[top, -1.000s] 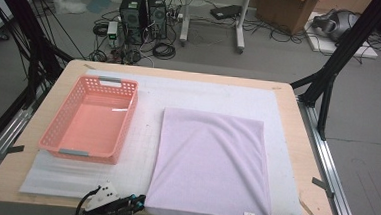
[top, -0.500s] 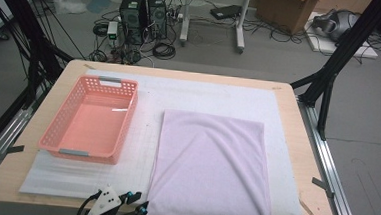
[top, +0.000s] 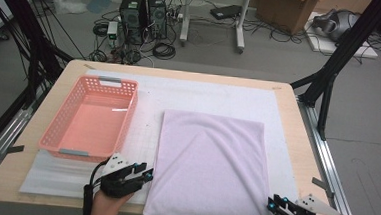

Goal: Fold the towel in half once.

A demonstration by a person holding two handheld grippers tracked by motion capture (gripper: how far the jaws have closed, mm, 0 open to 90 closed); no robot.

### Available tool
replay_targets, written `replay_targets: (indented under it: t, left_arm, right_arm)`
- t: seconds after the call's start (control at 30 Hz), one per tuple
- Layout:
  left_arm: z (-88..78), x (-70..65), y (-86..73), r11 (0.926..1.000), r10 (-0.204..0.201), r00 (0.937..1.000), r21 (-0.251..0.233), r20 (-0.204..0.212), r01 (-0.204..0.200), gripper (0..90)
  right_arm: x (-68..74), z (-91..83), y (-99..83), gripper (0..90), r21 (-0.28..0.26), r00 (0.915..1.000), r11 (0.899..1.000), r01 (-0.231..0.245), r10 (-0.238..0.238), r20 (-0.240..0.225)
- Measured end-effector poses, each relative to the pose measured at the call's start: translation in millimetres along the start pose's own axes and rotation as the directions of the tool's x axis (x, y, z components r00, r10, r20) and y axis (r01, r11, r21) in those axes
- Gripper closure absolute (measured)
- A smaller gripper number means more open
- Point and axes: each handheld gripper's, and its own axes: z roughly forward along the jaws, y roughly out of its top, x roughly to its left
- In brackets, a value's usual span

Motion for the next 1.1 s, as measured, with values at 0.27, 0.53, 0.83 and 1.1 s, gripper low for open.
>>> replay_targets:
  t: [0.27,0.53,0.83,1.1]
  left_arm:
    - [40.9,15.5,21.6,0.9959,0.029,0.9996,0.086,0.001,-0.029,68.5]
    - [55.3,12.0,31.3,0.981,0.093,0.9915,0.179,-0.091,-0.076,87.2]
    - [49.0,21.9,23.4,0.9918,-0.027,0.9982,0.123,-0.054,0.033,56.2]
    - [51.6,15.8,21.9,0.987,-0.029,0.9994,0.158,-0.017,0.031,84.1]
  right_arm:
    - [-21.9,32.7,22.1,74.0,0.008,0.9987,0.999,-0.049,0.049,0.013]
    - [-28.3,51.2,35.6,73.3,0.019,0.9994,0.999,-0.031,0.031,0.014]
    - [-33.4,57.6,35.2,61.5,0.049,0.9962,0.995,-0.087,0.086,0.009]
    - [-27.5,61.1,40.0,84.4,0.088,0.9975,0.994,-0.07,0.071,0.0]
